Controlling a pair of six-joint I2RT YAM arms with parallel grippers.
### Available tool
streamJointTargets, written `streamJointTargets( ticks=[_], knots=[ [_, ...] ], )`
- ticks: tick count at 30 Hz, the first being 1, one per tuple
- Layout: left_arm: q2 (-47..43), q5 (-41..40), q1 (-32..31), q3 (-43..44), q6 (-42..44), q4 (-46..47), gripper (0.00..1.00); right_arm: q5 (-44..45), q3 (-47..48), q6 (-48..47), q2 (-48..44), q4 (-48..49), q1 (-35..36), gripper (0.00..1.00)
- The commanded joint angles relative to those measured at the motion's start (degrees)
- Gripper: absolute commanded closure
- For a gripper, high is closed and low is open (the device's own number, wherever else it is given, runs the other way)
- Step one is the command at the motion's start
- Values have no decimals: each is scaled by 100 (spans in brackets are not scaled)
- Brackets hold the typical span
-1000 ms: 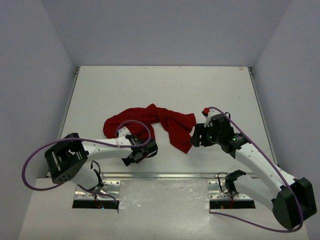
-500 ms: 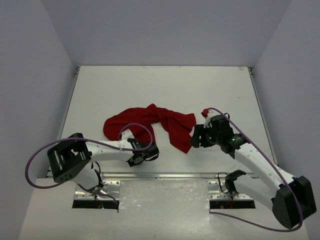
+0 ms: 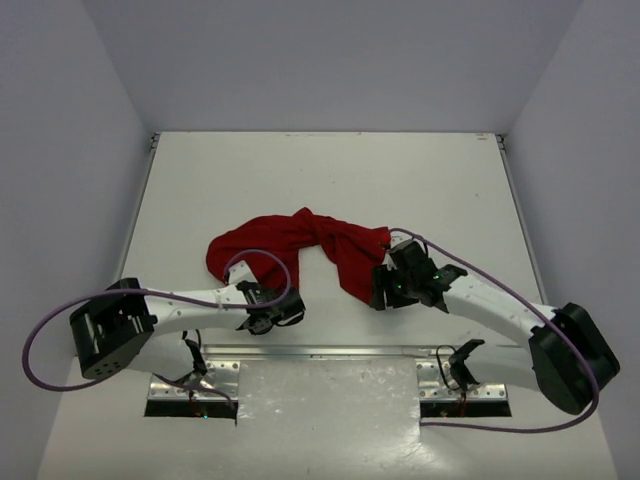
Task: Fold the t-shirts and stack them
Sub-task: Flatten out the tshirt
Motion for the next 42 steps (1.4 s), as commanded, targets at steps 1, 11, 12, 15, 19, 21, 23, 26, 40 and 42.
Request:
streamJointTargets(
  ticks=[1, 11, 12, 15, 19, 21, 23, 26, 40, 42],
  knots=[
    [-527, -304, 132, -42, 90, -375, 100, 920, 181, 644, 415, 237, 431, 39],
    [-713, -304, 168, -60, 512, -128, 100, 1458, 357, 1190, 1348, 896, 757, 43],
    [-713, -296, 168, -59, 556, -119, 100, 1432, 330, 1173, 1374, 949, 757, 43],
    [-731, -296, 168, -86, 592, -84, 100, 1326, 383, 1190, 1541, 1002, 783, 47],
    [-748, -287, 168, -104, 627, -66, 100, 1483, 497, 1182, 1822, 776, 879, 67],
    [-792, -296, 168, -86, 636, -136, 100, 1598, 559, 1190, 1788, 591, 976, 74],
    [-880, -348, 168, -7, 644, -242, 100, 1853, 541, 1252, 1561, 361, 1143, 77],
    [-985, -445, 168, 54, 697, -338, 100, 1959, 497, 1217, 1322, 282, 1214, 94],
    [-1627, -2123, 168, 4824, 2189, -3072, 100, 3109, 3183, 278, -2026, -2922, 1222, 99],
    [-1435, -2325, 185, 6106, 2937, -3098, 100, 3355, 4317, -30, -2010, -3276, 1214, 99]
  ],
)
